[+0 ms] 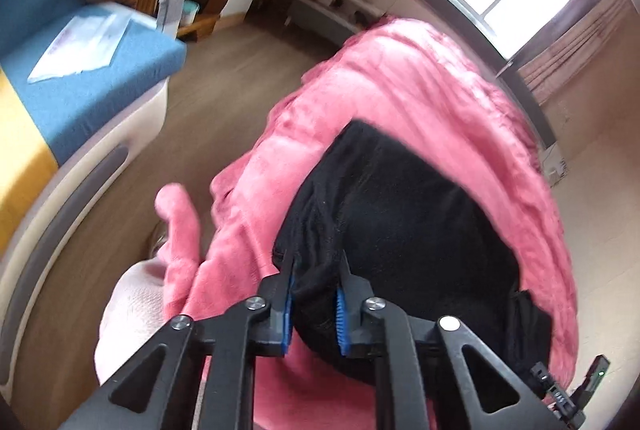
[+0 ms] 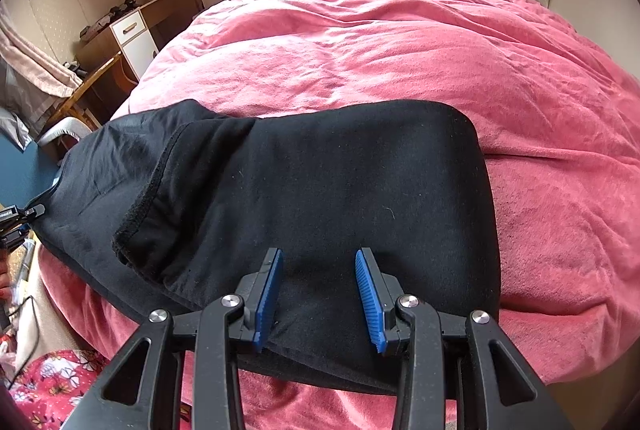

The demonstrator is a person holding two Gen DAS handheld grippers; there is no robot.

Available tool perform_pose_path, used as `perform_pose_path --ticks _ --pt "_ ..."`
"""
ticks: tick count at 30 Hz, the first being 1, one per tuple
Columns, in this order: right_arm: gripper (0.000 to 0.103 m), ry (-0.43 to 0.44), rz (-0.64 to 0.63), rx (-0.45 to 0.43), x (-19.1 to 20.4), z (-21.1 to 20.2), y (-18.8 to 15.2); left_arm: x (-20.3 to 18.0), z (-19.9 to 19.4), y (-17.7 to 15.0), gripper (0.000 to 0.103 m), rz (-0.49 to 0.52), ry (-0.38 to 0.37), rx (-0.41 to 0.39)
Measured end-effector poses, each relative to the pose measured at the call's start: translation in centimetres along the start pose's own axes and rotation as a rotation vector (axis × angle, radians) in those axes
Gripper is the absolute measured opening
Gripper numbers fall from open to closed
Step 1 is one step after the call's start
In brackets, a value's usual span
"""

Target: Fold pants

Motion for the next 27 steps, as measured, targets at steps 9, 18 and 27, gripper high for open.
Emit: perform_pose_path --ticks 9,18,27 --pt "0.039 0.077 0.152 0.029 -1.2 -0.5 0.5 -9.6 -5.6 3.6 0.013 0.090 -0.233 -0.155" --pt "0.039 0.108 0.188 0.053 -2.5 -0.8 0.5 -21.6 -10.0 3.1 0.013 0.321 -0.435 -0.230" --pt "0.039 -0.032 0.175 0.006 -5.5 -2.6 1.9 -32.3 -11.8 -1.0 0.013 0.499 -0.602 -0.204"
Point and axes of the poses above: each gripper's, at about its wrist camera, not at the fingertips, and z roughly the way its jaws point, x to its left, y to its top, the point moved 10 cm from there along z, roughly the way its jaws point, and after that the axes turned 9 degrees about -x, right-handed, at the moved point
